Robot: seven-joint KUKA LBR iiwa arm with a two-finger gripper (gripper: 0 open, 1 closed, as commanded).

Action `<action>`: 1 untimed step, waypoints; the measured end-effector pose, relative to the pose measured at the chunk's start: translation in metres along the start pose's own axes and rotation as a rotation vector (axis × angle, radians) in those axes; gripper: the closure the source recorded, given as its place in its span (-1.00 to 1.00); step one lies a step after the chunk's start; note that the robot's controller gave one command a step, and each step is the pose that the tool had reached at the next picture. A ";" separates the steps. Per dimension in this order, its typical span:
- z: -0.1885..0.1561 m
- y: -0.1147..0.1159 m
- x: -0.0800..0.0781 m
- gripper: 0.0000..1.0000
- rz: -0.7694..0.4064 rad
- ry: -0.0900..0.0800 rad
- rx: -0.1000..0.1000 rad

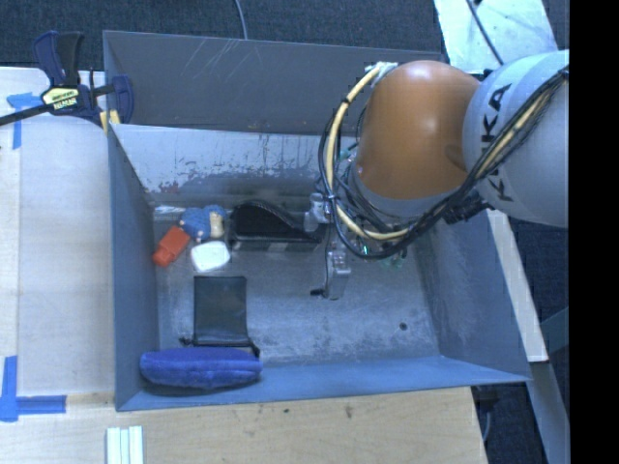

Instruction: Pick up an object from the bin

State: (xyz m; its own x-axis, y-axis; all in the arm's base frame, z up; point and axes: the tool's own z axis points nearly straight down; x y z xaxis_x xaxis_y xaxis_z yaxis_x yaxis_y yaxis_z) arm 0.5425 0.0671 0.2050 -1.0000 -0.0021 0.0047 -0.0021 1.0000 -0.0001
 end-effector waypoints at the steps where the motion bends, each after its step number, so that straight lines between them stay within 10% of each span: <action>1: 0.117 0.002 -0.060 -1.00 0.190 -0.025 -0.003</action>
Offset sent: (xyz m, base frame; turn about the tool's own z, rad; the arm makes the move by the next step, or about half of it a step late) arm 0.0580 0.0035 -0.1350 0.1897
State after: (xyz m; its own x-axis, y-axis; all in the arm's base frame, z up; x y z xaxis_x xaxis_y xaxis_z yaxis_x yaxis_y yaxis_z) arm 0.6020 0.0691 0.0881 -0.9822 0.1867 -0.0197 0.1867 0.9824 0.0048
